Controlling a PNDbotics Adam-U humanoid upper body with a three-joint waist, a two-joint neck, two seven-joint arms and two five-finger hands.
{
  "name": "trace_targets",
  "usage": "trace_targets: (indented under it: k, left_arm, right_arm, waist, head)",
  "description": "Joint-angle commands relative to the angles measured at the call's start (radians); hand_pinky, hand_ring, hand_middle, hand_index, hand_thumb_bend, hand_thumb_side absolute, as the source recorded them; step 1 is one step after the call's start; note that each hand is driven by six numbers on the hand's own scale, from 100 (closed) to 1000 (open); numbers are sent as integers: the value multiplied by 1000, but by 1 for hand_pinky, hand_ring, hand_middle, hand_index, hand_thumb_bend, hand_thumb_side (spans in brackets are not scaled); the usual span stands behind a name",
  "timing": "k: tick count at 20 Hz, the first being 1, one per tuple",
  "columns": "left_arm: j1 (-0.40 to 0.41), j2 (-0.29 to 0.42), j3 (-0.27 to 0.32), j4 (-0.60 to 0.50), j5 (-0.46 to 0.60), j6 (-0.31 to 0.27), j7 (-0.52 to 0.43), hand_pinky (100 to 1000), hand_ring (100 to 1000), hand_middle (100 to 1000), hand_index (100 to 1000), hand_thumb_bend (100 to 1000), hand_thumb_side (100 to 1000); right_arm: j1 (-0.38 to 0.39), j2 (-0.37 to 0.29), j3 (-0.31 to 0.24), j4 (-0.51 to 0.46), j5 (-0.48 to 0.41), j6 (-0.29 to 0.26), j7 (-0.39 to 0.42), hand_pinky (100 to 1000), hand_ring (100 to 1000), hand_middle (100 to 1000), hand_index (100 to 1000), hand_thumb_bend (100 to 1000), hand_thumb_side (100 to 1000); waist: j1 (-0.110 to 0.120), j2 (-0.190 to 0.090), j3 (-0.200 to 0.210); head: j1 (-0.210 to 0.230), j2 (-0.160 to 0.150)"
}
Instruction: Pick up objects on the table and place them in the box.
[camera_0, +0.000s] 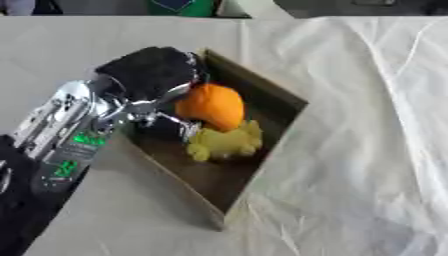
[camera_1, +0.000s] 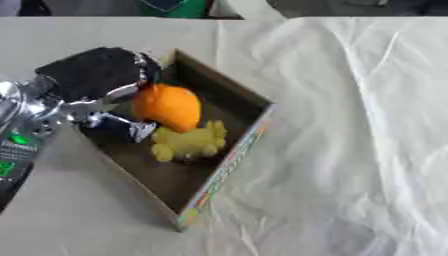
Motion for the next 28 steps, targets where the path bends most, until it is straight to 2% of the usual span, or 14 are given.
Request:
trace_targets:
  k: [1, 3, 4, 6, 10, 11, 14, 16, 17, 23, 28]
  left_arm:
    - [-14, 0, -1, 1, -15, -26, -44, 505, 675, 624, 745, 100, 300]
    - [-14, -1, -2, 7, -20, -44, -76, 535, 702, 653, 798, 100, 466]
    - [-13, -1, -1, 9, -23, -52, -92, 542, 712, 663, 833, 200, 625]
    - [-12, -2, 2, 13, -32, -63, -121, 560, 739, 697, 871, 339, 815]
    - [-10, -1, 13, 9, -59, -76, -149, 647, 816, 777, 928, 533, 983]
    - [-10, -2, 17, 5, -66, -76, -148, 672, 843, 804, 948, 596, 1000]
    - [-12, -2, 32, -13, -79, -69, -128, 698, 876, 839, 972, 709, 1000]
    - [-14, 0, 48, -33, -85, -54, -100, 702, 880, 844, 975, 700, 1000]
    - [-15, 1, 58, -43, -87, -46, -86, 703, 881, 844, 974, 736, 1000]
    - [-21, 18, 139, -116, -88, 11, -7, 690, 871, 836, 962, 681, 1000]
    - [-7, 51, 237, -184, -53, 104, 89, 653, 841, 811, 945, 603, 1000]
  right_arm:
    - [-8, -20, -7, -19, -4, 1, 1, 697, 539, 463, 697, 100, 440]
    - [-7, -19, -7, -19, -4, 1, 1, 697, 539, 463, 697, 100, 441]
    - [-7, -19, -7, -19, -4, 1, 1, 696, 539, 463, 697, 100, 442]
    - [-6, -18, -8, -19, -5, 2, 2, 697, 539, 463, 697, 100, 442]
    - [-7, -19, -9, -19, -5, 1, 1, 697, 539, 463, 697, 100, 442]
    - [-7, -19, -9, -19, -5, 1, 2, 698, 539, 463, 697, 100, 442]
    - [-6, -19, -9, -19, -5, 1, 2, 698, 539, 463, 697, 100, 442]
    - [-6, -18, -9, -19, -5, 1, 2, 698, 539, 463, 697, 100, 443]
    - [-6, -18, -9, -19, -5, 1, 2, 698, 539, 463, 697, 100, 442]
    - [-4, -17, -11, -19, -4, 1, 1, 699, 540, 463, 697, 100, 440]
    - [-5, -15, -13, -19, -4, -1, -2, 698, 541, 464, 698, 100, 437]
  waist:
    - [-2, -15, 0]
    - [-2, -16, 0]
    - [-1, -16, 0]
    - [-1, -16, 0]
    - [0, -15, 0]
    - [-1, -15, 0]
    - [-1, -14, 0]
    - [-2, -14, 1]
    - [-2, -14, 2]
    - [-6, -16, 3]
    - [-15, -16, 3]
  head:
    - [2, -12]
    - [2, -12]
    - [2, -11]
    - [1, -10]
    - [-1, -11]
    - [-1, -11]
    - [0, -13]
    - [0, -15]
    - [0, -16]
    - [-11, -22]
    - [-43, -26]
